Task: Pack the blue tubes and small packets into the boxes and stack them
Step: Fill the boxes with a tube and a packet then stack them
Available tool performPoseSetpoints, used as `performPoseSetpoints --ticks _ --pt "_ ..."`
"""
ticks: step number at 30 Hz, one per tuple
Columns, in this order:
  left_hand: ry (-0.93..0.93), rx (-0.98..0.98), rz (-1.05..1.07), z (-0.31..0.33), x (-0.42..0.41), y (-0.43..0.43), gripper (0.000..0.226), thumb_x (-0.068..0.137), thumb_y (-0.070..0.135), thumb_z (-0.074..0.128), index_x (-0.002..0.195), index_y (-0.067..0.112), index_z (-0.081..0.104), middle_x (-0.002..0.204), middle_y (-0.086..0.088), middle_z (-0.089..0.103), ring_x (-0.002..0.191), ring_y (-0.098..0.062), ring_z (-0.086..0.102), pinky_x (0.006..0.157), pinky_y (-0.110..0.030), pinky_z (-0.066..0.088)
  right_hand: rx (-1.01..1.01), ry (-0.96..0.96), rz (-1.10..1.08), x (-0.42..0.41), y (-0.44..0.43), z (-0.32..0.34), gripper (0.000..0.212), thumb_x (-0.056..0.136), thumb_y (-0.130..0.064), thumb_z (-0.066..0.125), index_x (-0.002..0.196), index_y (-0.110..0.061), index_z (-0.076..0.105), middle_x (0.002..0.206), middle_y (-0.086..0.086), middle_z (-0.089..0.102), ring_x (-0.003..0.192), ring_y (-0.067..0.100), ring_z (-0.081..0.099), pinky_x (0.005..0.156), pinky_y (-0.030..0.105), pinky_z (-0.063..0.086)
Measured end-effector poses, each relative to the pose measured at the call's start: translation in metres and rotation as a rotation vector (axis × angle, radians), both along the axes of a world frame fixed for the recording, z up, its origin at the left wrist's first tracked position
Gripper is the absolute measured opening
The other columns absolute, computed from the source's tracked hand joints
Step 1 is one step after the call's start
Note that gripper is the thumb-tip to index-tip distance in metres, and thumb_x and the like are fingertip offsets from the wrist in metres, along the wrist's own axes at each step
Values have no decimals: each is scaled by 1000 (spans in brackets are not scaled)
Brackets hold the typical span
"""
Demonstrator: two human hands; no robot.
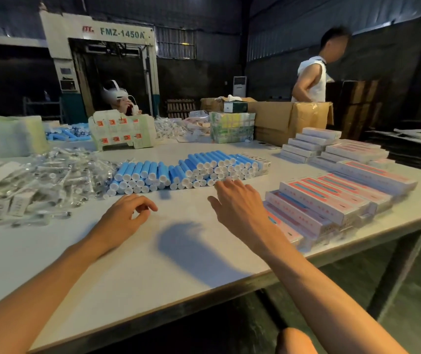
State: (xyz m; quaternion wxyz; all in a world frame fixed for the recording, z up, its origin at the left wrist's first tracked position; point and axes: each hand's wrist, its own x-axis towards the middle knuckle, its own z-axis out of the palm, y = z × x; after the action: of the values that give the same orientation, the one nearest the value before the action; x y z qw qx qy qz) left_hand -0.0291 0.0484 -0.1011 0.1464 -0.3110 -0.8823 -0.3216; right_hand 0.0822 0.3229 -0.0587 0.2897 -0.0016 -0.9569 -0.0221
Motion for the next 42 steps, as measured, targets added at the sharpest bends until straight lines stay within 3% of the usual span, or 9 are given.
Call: performPoseSetpoints --ticks 3,6,12,18,22,26,33,38,42 --pt "32 1 56 0 -5 -3 24 99 8 70 103 31 74 100 13 67 97 -3 60 89 -39 51 1 98 142 -30 -46 19 16 104 -24 50 92 -14 54 91 5 64 80 25 63 70 39 51" --pt "62 36 142 1 -8 -8 27 97 4 69 102 29 75 94 12 67 89 -14 63 85 -45 55 -5 103 255 -60 -90 23 21 100 -18 50 80 -17 43 73 2 55 58 21 46 57 37 39" --pt "-10 -45 447 9 -10 -16 28 89 12 63 95 39 58 92 17 59 99 -23 64 77 -36 49 -222 -17 396 -123 -144 -3 20 101 -27 48 91 -13 58 90 8 69 74 32 61 62 43 50" --pt "31 -67 576 21 -6 -28 21 97 18 63 115 27 66 116 3 70 106 -23 65 85 -37 54 -277 -81 483 -156 -154 -51 18 105 -27 43 108 -16 58 91 8 74 74 30 63 58 36 39" --pt "-4 -239 709 42 -8 -58 25 101 26 57 125 21 60 130 -4 65 121 -29 59 92 -42 48 -257 -101 533 -163 -150 -58 18 102 -24 45 109 -20 60 95 5 75 80 30 68 61 37 46" --pt "-309 -396 974 73 -4 -119 62 107 35 51 160 10 31 166 -17 32 151 -40 31 115 -51 38 -290 -148 571 -166 -148 -60 19 102 -24 45 111 -24 61 96 -1 74 86 25 67 68 38 52" --pt "-210 -715 1486 69 36 -227 62 107 41 55 155 6 36 159 -19 39 147 -37 38 118 -44 35 -308 -199 618 -169 -148 -61 18 99 -21 47 101 -27 64 94 -4 72 81 20 63 71 41 55" --pt "-286 -905 1456 51 50 -260 64 105 59 52 148 12 49 148 -12 46 134 -31 47 108 -39 40 -301 -208 627 -169 -149 -60 19 98 -21 48 100 -27 65 96 -5 71 83 19 63 71 38 54" --pt "-362 -798 1386 60 57 -255 68 97 57 68 145 12 48 152 -17 34 135 -37 45 109 -44 46 -312 -206 646 -168 -148 -58 18 99 -20 49 101 -25 66 100 -4 72 84 19 64 73 40 55"
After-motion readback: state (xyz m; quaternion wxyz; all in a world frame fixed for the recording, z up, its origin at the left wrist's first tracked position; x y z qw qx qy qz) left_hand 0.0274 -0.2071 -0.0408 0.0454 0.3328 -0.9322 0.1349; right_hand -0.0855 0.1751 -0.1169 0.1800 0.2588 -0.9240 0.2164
